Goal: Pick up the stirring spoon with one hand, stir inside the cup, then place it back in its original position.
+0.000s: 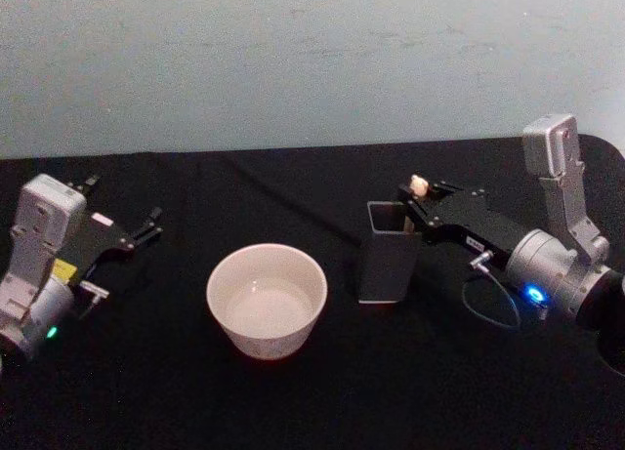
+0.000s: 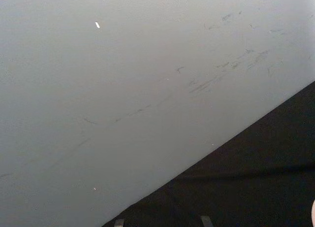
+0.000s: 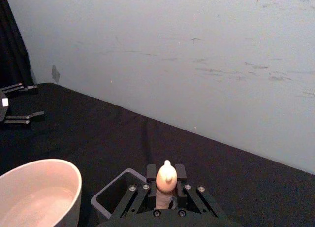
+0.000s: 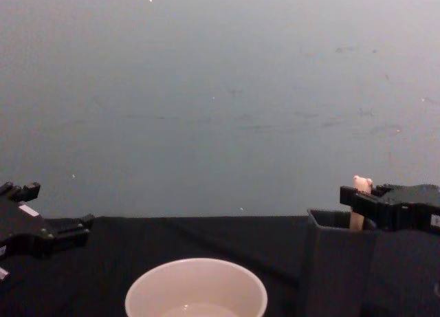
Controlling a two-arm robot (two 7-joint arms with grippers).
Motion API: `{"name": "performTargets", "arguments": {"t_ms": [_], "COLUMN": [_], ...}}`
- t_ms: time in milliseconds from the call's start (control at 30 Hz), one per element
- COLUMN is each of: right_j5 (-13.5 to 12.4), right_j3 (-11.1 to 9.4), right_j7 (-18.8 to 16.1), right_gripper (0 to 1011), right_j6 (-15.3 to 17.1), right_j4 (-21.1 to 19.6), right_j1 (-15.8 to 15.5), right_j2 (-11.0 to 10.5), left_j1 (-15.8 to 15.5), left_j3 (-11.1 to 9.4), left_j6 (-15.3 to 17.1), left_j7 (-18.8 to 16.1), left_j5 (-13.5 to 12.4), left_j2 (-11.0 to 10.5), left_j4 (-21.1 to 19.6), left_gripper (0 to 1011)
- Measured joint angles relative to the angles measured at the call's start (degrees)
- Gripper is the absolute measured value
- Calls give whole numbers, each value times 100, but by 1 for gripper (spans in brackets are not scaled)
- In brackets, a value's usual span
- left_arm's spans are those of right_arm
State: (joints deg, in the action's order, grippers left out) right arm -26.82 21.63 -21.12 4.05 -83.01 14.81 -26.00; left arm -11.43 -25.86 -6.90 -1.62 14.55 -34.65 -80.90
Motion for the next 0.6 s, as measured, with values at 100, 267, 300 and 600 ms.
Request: {"name": "performTargets", "arguments": {"t_ms": [100,267,300,600], "right_j5": [0,0,2,-15], "right_j3": [0,-1,-24,-191], "right_j7": [0,-1,-11,-196], "right_gripper": [214,214,214,214], "right_j6": [0,0,-8,-153], "right_j4": [0,0,-11,-296], "right_j1": [0,0,-13,-137], "right_j2": [0,0,13,46], "left_j1": [0,0,0,0], "left_j3": [0,0,0,0], "left_j6": [0,0,0,0], "left_j7": [0,0,0,0], "left_j5": [0,0,0,0], "left_j2": [0,0,0,0], "left_j4": [0,0,0,0], "left_gripper": [1001,1001,1001,1002]}}
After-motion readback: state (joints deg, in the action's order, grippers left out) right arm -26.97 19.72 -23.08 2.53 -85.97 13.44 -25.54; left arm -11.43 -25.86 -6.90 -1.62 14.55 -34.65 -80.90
